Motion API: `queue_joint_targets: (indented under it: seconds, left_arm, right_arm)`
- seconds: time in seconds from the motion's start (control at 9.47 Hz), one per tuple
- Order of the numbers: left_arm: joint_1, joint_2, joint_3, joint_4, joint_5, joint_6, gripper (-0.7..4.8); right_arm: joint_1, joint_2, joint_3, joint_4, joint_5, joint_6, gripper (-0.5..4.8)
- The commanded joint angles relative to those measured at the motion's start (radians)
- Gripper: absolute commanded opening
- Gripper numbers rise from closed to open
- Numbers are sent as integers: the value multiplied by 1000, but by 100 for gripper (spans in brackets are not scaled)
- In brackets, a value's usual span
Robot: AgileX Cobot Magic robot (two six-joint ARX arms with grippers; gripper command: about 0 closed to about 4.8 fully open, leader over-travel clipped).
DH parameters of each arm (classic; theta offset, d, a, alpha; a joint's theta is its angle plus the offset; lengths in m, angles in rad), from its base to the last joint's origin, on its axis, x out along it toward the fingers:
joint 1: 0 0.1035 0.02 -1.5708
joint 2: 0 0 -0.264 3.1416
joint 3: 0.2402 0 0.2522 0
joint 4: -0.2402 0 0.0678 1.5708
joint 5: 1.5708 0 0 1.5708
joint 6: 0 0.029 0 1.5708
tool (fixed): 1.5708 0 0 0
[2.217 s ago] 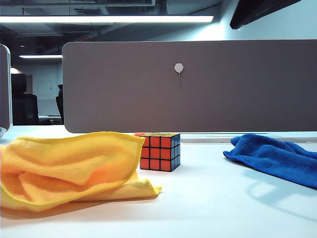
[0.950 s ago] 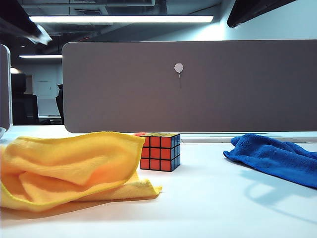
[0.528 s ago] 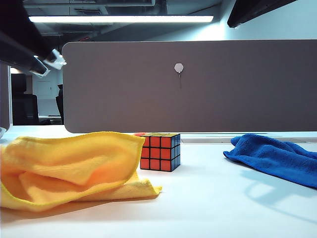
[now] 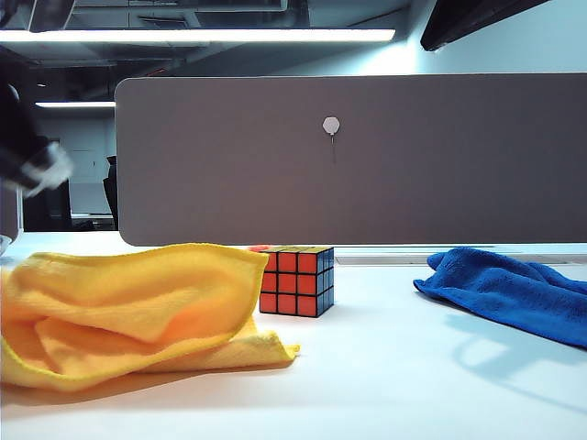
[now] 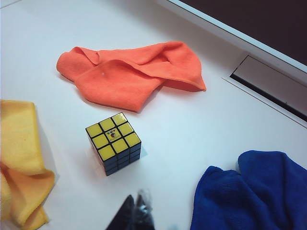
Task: Pick up a rag that is the same color as the top surface of the Rubik's Cube and cover the cube with it.
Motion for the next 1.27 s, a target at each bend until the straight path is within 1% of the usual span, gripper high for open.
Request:
queue_joint_targets:
  seconds: [0.11,0.21,0.32,0.42,0.53,0.63,0.74,0.84,0.95,1.06,1.27]
  left_arm:
    - [0,24,2,-12,-32,3,322]
    - [0,28,2,18,-32,-50,322]
    - [0,29,2,39,-33,-84,322]
    - [0,60,2,158,-65,-285,322]
    - [0,89,2,182,-108,-358,322]
    - [0,110,2,182,-135,-392,322]
    - [0,155,2,180,-182,-434,323]
    - [0,220,2,178,-206,-476,344]
    - [0,259,2,179,-204,-496,387]
    - [0,289,2,182,-204,-504,414]
    - [0,328,2,204,-204,-504,413]
  right_arm:
    - [0,-3,7,8,-6,5,-5]
    - [0,-3,7,3,-6,5,-5]
    - [0,-3,7,-1,-6,5,-5]
    - [1,-3,7,-11,-7,5,-5]
    - [0,-3,7,-13,-15,5,-5]
    - [0,-3,7,-13,-26,5,-5]
    - [0,-3,7,-12,-28,5,-5]
    - [1,-3,7,-13,-29,5,-5]
    - [1,-3,7,-13,-29,5,-5]
    - [1,-3,7,-13,-29,5,-5]
    - [1,-3,7,-14,-29,5,-5]
